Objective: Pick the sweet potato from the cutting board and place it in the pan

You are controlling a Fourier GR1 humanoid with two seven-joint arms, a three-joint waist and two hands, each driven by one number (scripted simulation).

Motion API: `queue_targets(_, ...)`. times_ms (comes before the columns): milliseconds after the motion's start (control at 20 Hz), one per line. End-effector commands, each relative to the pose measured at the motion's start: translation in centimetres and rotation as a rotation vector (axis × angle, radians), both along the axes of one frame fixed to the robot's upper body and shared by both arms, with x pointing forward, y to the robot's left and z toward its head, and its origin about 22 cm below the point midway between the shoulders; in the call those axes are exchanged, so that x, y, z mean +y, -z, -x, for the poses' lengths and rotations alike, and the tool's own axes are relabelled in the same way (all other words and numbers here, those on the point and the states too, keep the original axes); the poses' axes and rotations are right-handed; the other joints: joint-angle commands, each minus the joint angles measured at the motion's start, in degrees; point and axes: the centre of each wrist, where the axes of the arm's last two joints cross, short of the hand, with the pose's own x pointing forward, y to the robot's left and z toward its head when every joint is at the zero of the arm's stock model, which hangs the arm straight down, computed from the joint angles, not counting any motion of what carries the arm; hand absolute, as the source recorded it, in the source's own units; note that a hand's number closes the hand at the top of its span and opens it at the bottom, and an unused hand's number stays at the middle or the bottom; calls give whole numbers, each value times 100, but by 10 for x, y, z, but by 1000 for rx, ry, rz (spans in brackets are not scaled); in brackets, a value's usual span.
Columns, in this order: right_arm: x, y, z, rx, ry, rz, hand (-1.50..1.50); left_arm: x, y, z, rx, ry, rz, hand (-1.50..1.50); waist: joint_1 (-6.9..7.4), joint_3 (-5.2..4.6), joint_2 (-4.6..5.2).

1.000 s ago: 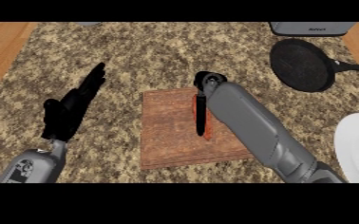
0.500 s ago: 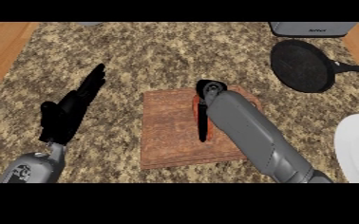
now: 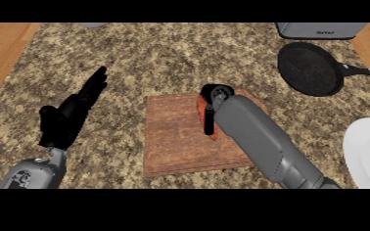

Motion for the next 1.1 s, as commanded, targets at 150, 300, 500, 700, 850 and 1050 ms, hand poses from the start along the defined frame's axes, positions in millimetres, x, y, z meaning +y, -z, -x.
queue_targets(150,20,-5,18,5,-18,4,150,9,1,-9,0,-9,-3,0,-31,28,83)
queue_targets(300,5,-28,10,-81,2,-2,150,-12,6,14,-6,-19,-3,0,-13,30,75)
queue_targets(500,-19,-22,48,-379,-141,-137,150,16,10,9,33,-61,-10,0,-303,36,-22)
queue_targets(700,-35,-57,72,-660,-249,-276,150,22,13,15,44,-93,4,0,-561,47,-156)
queue_targets(850,-50,-75,96,-878,-273,-323,150,28,10,15,30,-117,-3,0,-636,47,-151)
queue_targets(1050,-80,-111,122,-1164,-251,-406,150,29,4,13,29,-100,-7,0,-606,51,-88)
